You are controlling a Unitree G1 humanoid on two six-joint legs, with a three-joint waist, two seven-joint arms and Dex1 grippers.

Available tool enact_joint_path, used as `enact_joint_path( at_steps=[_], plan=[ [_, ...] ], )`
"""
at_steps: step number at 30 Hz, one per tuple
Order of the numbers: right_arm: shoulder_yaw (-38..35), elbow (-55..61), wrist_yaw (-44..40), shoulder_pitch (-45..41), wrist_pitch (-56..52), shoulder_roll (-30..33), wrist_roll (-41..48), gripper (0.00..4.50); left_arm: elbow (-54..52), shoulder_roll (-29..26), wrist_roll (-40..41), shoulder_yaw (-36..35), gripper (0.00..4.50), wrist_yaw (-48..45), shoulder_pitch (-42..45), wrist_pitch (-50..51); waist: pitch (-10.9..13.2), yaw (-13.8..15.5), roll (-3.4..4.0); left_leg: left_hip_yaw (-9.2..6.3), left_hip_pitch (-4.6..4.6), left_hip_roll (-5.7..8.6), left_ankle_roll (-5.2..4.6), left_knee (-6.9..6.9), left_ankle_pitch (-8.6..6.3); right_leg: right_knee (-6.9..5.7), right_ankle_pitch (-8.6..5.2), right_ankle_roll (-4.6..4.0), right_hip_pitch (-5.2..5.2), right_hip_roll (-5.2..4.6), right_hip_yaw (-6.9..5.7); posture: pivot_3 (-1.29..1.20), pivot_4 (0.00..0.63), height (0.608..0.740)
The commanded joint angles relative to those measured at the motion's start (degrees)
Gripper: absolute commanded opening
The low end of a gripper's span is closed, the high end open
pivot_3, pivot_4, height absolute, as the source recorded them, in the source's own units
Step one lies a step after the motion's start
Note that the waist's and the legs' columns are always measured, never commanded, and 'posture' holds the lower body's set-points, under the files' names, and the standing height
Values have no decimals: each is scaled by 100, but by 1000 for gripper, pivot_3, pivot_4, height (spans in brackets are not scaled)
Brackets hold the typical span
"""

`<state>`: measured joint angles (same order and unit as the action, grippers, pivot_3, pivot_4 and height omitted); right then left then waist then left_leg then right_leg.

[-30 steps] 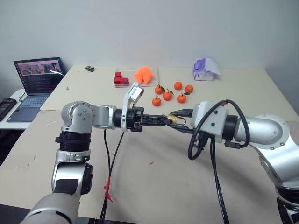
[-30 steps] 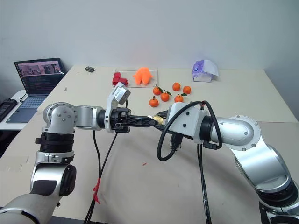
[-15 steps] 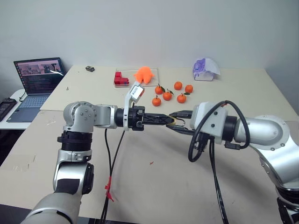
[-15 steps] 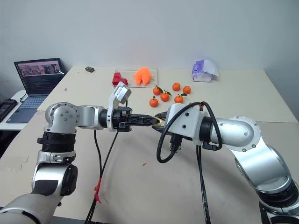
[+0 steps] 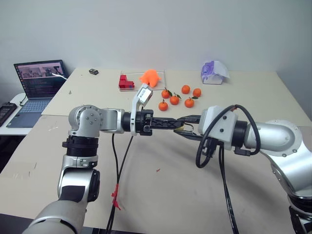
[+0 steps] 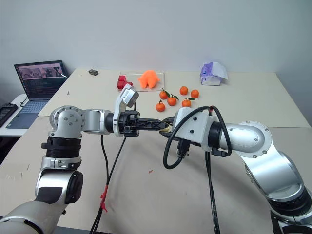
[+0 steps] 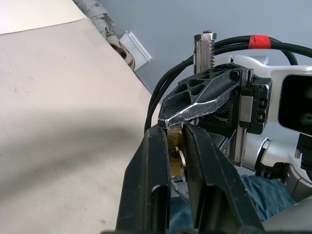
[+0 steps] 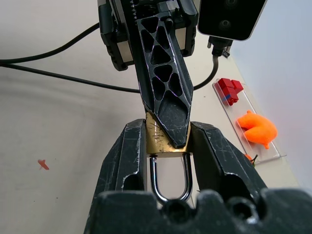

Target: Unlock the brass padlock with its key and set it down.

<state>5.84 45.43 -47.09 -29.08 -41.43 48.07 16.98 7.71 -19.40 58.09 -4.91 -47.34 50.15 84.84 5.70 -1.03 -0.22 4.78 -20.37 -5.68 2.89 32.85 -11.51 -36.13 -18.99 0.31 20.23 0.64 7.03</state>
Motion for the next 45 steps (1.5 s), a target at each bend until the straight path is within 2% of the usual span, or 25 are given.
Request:
enact_joint_path(
  at_steps=[1, 12, 14, 16, 20, 26, 29, 32, 38, 45],
  plan=[
    [-178, 172, 89, -168, 24, 43, 33, 951, -99, -41, 31, -5, 11, -71, 51, -62, 0, 3, 0, 0, 0, 0, 0, 0, 0, 0, 0, 0, 0, 0, 0, 0, 150, 703],
    [-146, 147, 38, -177, 65, 82, 35, 951, -110, 6, 35, -72, 11, 36, 32, -43, 1, 2, -1, 0, -3, 0, 0, 1, 0, 0, 0, 0, 1, -1, 0, 0, 150, 703],
    [-142, 130, 36, -182, 68, 80, 45, 1972, -111, 15, 38, -83, 11, 55, 29, -39, 1, 2, -1, 0, -3, 0, -1, 1, 0, 0, 0, 0, 1, -1, 0, 0, 150, 703],
    [-136, 106, 35, -189, 80, 78, 39, 2453, -105, 28, 43, -99, 11, 86, 35, -30, 1, -2, -1, 0, -3, 0, -1, 1, 0, 0, 0, 1, 2, -1, 0, 0, 150, 703],
    [-149, 100, 4, -157, 92, 144, 13, 3937, -136, 25, 76, -124, 11, 137, 15, -7, 1, 1, -2, 0, -3, 0, -1, 0, -1, 0, 0, 1, 2, -2, 0, 0, 150, 703],
    [-866, -121, -341, 8, -177, 520, 573, 3937, -158, -7, 82, -158, 11, 194, -7, -11, 2, 10, -4, 1, -8, 0, -2, 2, -1, 3, 0, 0, 2, -4, -2, 0, 150, 703],
    [-996, -121, -348, 152, -128, 588, 680, 3234, -146, -11, 84, -159, 11, 203, 7, -9, 3, -6, -4, 0, -6, 0, -4, 1, -2, 3, 0, 0, 2, -4, -2, 0, 150, 703],
    [-1055, -71, -334, 269, -114, 597, 784, 2048, -133, -14, 72, -143, 11, 202, 19, -21, 3, -14, -4, 0, -6, 0, -4, 0, -2, 2, 0, 1, 3, -3, -2, 0, 150, 703],
    [-1066, 119, -312, 446, -176, 582, 1059, 108, -122, 0, 34, -117, 11, 227, 15, -50, 3, -5, -5, 0, -8, 0, -4, 0, -2, 3, -1, 1, 3, -4, -2, 0, 150, 703],
    [-841, 159, -190, 631, -97, 594, 949, 34, -108, -14, 44, -141, 11, 240, 36, -47, 4, -5, -6, 0, -11, 0, -4, 3, -2, 3, -1, 1, 4, -5, -3, 0, 150, 703]
  ],
)
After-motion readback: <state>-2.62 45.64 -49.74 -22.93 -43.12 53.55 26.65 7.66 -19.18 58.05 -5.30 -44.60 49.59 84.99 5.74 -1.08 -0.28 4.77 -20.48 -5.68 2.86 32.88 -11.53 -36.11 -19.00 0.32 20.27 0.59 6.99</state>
